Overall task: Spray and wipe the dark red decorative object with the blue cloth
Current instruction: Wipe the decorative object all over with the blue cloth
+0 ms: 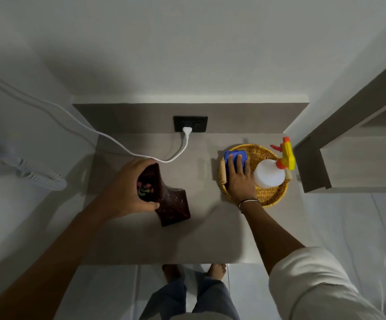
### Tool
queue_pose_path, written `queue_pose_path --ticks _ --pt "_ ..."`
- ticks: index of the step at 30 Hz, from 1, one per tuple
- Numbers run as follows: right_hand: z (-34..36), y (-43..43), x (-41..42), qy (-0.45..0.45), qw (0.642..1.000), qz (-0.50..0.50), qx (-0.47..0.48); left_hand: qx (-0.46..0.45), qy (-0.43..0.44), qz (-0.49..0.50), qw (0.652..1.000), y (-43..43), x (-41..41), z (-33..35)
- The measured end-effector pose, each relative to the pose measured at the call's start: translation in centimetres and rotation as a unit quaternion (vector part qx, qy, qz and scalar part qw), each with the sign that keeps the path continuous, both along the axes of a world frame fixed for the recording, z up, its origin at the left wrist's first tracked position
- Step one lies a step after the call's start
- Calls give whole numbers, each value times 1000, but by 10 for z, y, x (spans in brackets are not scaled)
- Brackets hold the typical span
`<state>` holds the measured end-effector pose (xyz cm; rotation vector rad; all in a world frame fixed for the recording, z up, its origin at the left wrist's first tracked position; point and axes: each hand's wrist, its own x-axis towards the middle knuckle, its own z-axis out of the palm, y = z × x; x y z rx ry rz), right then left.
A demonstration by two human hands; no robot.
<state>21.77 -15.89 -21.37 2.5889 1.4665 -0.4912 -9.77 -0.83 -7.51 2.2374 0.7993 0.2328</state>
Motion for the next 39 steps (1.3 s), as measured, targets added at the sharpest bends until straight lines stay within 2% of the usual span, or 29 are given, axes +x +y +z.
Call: queue_pose_path --ticks 4,7,13,19,23,25,28,32,35,39 --pt "-2 0 3 -30 999 11 6 11 13 -30 999 -2 5 0" --pt "1 0 6 -21 999 3 33 27 10 -45 999 -3 7 -3" --pt "29 -9 -5 17 979 -78 189 37 -24 -35 998 -4 -6 -5" --pt "55 -51 -78 45 908 -135 393 -32 -61 6 998 -9 -25 -12" --pt "68 -59 -136 201 834 -146 493 -53 -71 20 996 -12 -39 -25" --pt "79 -51 -160 258 818 -106 504 -57 -73 22 995 -11 -44 -29" --pt "96 -29 -192 321 817 -45 477 -47 -82 17 995 -11 -43 -30" --pt "96 -15 -226 341 846 46 407 -20 -108 0 994 -12 -42 -26" --pt "81 -16 -231 308 863 88 392 -16 -121 -6 992 -14 -44 -28" --pt "56 -25 -212 237 905 119 331 -23 -113 13 993 -10 -56 -39"
